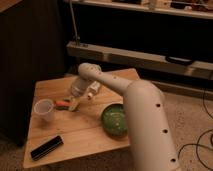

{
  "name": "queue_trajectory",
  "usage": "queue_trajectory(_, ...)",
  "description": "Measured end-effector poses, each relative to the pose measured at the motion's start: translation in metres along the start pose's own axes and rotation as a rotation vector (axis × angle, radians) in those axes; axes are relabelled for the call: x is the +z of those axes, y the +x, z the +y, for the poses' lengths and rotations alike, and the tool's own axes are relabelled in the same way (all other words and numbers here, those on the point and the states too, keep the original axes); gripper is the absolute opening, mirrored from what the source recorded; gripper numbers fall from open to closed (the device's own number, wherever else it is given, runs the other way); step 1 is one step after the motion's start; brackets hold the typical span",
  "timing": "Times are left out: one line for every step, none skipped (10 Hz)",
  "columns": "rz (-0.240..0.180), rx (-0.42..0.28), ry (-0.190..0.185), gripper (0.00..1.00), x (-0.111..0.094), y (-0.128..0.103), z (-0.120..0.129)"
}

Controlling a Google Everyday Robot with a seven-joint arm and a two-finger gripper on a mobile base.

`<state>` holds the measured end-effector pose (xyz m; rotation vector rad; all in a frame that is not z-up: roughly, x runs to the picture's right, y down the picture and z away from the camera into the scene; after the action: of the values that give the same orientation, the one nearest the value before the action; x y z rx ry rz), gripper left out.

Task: Place the pepper in the ceramic cup

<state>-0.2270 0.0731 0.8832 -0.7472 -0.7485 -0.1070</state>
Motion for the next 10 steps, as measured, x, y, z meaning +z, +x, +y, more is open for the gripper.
queue_trajectory(-0.003,-0.003,-0.004,0.67,0.0028,-0.0007,-0.0011)
queue_trajectory(-0.007,-0.005,-0.004,0.67,0.0038,-0.0010,-0.0027)
queue_trajectory(-0.010,-0.006,-0.008,0.67,0.0051,-0.0007,-0.0037)
queue_trajectory(-0.014,-0.007,-0.012,0.67,0.0061,-0.0005,-0.0047)
queue_trajectory(-0.023,-0.009,-0.020,0.67,0.0072,0.0003,-0.0050)
queue_trajectory(-0.030,-0.013,-0.025,0.67,0.0077,0.0001,-0.0049)
queue_trajectory(-0.037,-0.018,-0.030,0.67,0.0082,-0.0001,-0.0045)
queue_trajectory(-0.045,-0.023,-0.034,0.67,0.0084,-0.0003,-0.0040)
queue_trajectory(-0.051,-0.027,-0.038,0.67,0.0086,-0.0002,-0.0035)
queue_trajectory(-0.054,-0.031,-0.042,0.67,0.0090,-0.0004,-0.0031)
